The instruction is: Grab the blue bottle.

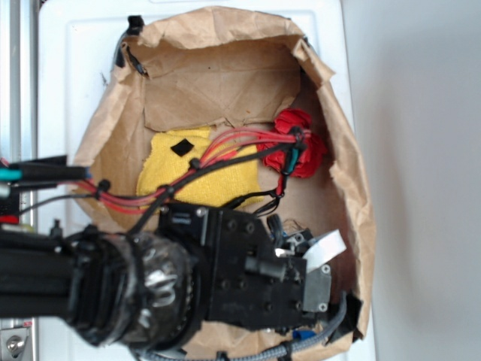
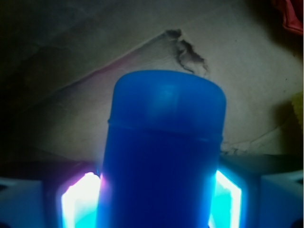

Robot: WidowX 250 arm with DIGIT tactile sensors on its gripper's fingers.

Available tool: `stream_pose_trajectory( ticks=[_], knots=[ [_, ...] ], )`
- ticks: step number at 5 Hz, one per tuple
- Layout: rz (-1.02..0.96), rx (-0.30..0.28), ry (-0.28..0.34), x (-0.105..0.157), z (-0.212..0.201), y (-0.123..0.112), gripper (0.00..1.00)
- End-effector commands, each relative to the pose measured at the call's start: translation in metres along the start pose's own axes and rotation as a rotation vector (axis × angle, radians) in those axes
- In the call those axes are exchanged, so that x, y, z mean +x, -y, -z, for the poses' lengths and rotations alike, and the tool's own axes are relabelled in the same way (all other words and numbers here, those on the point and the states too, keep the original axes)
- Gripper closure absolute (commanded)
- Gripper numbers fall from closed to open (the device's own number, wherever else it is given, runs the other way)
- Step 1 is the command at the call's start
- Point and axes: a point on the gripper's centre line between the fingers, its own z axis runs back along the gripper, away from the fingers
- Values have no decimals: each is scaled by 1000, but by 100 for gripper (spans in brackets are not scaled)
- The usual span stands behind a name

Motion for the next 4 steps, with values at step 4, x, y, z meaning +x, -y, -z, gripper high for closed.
stream_pose_trajectory(
  ticks=[4],
  knots=[
    [-130, -164, -14, 77, -197, -53, 100]
  ],
)
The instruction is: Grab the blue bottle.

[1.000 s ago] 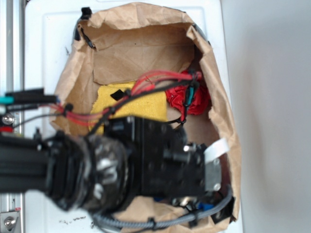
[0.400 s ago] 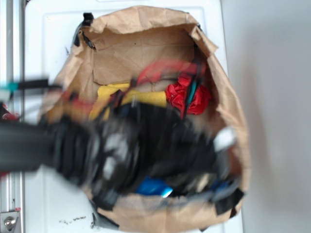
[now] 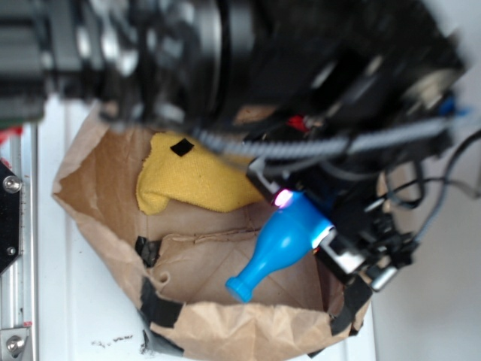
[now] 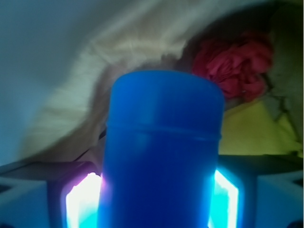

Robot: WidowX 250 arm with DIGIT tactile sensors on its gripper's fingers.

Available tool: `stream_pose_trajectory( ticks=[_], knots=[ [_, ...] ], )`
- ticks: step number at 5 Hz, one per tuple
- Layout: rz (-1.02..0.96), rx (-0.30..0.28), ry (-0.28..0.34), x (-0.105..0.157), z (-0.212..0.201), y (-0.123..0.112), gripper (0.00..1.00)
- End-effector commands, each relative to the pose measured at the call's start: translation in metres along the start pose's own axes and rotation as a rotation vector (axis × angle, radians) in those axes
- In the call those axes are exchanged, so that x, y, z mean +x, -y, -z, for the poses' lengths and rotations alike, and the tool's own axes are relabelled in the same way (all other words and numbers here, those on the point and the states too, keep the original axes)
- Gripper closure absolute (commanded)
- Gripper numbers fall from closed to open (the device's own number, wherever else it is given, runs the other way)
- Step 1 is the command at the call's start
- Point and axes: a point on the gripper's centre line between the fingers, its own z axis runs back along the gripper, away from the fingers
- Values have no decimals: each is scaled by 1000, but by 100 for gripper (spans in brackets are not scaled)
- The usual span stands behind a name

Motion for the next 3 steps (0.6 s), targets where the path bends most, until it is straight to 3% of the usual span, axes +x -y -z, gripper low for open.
stream_pose_trajectory(
  ticks=[1, 2, 3],
  knots=[
    [94, 28, 326, -26, -80, -10, 100],
    [64, 46, 405, -28, -82, -18, 100],
    [91, 50, 439, -31, -78, -16, 100]
  ],
)
